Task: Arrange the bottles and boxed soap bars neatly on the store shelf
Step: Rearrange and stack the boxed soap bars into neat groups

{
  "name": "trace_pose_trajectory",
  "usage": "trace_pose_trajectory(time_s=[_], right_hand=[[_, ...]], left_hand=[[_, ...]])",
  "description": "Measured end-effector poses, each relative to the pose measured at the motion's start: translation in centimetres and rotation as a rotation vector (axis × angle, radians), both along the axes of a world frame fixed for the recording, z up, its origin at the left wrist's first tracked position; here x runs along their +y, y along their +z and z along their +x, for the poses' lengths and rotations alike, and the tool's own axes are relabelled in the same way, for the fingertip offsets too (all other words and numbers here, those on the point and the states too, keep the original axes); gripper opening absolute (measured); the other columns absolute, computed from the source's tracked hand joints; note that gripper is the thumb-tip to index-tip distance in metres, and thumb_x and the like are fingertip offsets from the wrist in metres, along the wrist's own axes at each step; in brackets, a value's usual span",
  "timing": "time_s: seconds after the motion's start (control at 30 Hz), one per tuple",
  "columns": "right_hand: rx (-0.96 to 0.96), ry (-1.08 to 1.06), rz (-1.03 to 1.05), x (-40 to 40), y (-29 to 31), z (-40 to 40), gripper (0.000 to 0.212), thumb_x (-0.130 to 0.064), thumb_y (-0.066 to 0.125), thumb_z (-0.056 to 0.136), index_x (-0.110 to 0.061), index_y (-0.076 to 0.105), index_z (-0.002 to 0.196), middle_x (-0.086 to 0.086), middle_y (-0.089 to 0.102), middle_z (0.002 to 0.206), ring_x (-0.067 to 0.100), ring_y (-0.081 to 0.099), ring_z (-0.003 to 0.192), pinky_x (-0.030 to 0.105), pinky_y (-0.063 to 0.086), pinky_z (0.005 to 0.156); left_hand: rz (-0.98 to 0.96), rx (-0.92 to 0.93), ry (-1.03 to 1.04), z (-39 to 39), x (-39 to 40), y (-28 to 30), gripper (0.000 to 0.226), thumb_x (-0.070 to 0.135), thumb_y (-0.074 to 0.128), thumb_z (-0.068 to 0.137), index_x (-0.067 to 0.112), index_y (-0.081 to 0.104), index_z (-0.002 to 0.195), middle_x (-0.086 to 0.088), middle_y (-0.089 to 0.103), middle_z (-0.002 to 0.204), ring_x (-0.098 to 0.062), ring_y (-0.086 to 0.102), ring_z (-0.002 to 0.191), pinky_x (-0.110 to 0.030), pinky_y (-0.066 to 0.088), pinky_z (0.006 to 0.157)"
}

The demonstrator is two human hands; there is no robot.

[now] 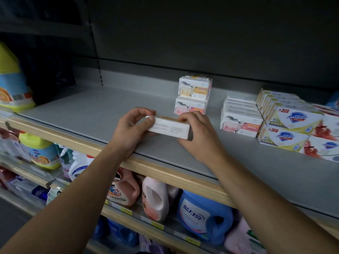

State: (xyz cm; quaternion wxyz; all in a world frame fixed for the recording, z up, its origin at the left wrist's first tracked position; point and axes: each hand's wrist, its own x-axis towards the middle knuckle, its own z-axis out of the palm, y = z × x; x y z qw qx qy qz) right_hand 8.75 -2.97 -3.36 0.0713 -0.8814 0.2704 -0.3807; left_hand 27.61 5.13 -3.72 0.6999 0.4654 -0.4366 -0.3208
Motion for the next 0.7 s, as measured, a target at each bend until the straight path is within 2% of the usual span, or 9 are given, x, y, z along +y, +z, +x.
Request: trace_pose_trajectory(time_s=[0.07, 0.13, 0.23, 0.37, 0.43, 0.5, 0.6, 0.7], right_hand=[[-0.117, 0.018, 0.073, 0.0, 0.1, -0.2, 0.042, -0.011, 0.078, 0.075, -0.013, 0.061, 0.113, 0.001, 0.062, 0.112, 0.022, 0.057, 0.101, 0.035, 0.047, 0.085], [-0.211, 0.029, 0.236, -0.1, 0.3, -0.6, 0.044, -0.011, 0.078, 0.076, -0.017, 0.059, 0.116, -0.001, 0.067, 0.108, 0.018, 0.063, 0.094, 0.035, 0.053, 0.083], [-0.227, 0.026, 0.391, -0.3, 0.1, -1.0, 0.044, -0.015, 0.077, 0.080, -0.024, 0.057, 0.118, -0.003, 0.070, 0.100, 0.014, 0.067, 0.086, 0.032, 0.056, 0.079], [-0.172, 0.021, 0.464, -0.4, -0.2, -1.0, 0.035, -0.019, 0.075, 0.083, -0.024, 0.059, 0.113, -0.008, 0.068, 0.093, 0.011, 0.067, 0.083, 0.026, 0.052, 0.075], [-0.155, 0.009, 0.484, -0.4, -0.2, -1.1, 0.033, -0.020, 0.074, 0.083, -0.026, 0.060, 0.112, -0.012, 0.067, 0.092, 0.008, 0.066, 0.083, 0.024, 0.051, 0.074], [-0.153, 0.000, 0.497, -0.4, -0.1, -1.1, 0.033, -0.021, 0.074, 0.083, -0.028, 0.060, 0.112, -0.014, 0.066, 0.092, 0.007, 0.065, 0.083, 0.023, 0.051, 0.075], [-0.160, -0.023, 0.506, -0.1, 0.2, -1.1, 0.033, -0.030, 0.072, 0.083, -0.028, 0.060, 0.113, -0.011, 0.066, 0.101, 0.007, 0.063, 0.089, 0.023, 0.049, 0.079], [-0.212, -0.093, 0.416, -0.3, 1.2, -1.5, 0.034, -0.032, 0.068, 0.087, -0.020, 0.061, 0.118, -0.004, 0.062, 0.117, 0.011, 0.057, 0.108, 0.025, 0.044, 0.093]], left_hand=[[0.025, 0.039, -0.005, -0.3, 0.0, 0.1, 0.004, 0.010, 0.057, 0.095, 0.008, 0.061, 0.094, -0.019, 0.064, 0.112, -0.031, 0.069, 0.091, -0.036, 0.061, 0.071], [0.064, 0.022, -0.007, -0.5, 0.1, 0.3, 0.013, 0.017, 0.057, 0.096, 0.007, 0.062, 0.103, -0.021, 0.067, 0.100, -0.033, 0.070, 0.073, -0.031, 0.061, 0.062], [0.096, -0.177, 0.025, -0.7, 0.1, 0.2, 0.021, 0.019, 0.062, 0.093, 0.007, 0.063, 0.111, -0.015, 0.069, 0.093, -0.028, 0.064, 0.056, -0.026, 0.053, 0.050], [0.157, -0.386, 0.160, -0.7, -0.2, -0.1, 0.018, 0.022, 0.066, 0.091, 0.014, 0.067, 0.106, 0.003, 0.070, 0.085, -0.020, 0.057, 0.046, -0.021, 0.043, 0.043], [0.180, -0.438, 0.182, -0.6, -0.4, -0.2, 0.014, 0.025, 0.066, 0.090, 0.018, 0.070, 0.102, 0.007, 0.070, 0.076, -0.018, 0.056, 0.046, -0.020, 0.043, 0.046], [0.200, -0.484, 0.190, -0.6, -0.4, -0.2, 0.013, 0.027, 0.066, 0.088, 0.022, 0.071, 0.099, 0.009, 0.071, 0.075, -0.016, 0.058, 0.048, -0.022, 0.046, 0.051], [0.219, -0.538, 0.279, -0.7, -0.1, 0.1, 0.022, 0.032, 0.070, 0.084, 0.025, 0.069, 0.105, 0.011, 0.072, 0.093, -0.015, 0.062, 0.057, -0.028, 0.053, 0.062], [0.212, -0.624, 0.361, -1.0, 0.2, 0.4, 0.035, 0.035, 0.074, 0.080, 0.026, 0.066, 0.113, 0.010, 0.067, 0.104, -0.013, 0.063, 0.075, -0.030, 0.054, 0.074]])
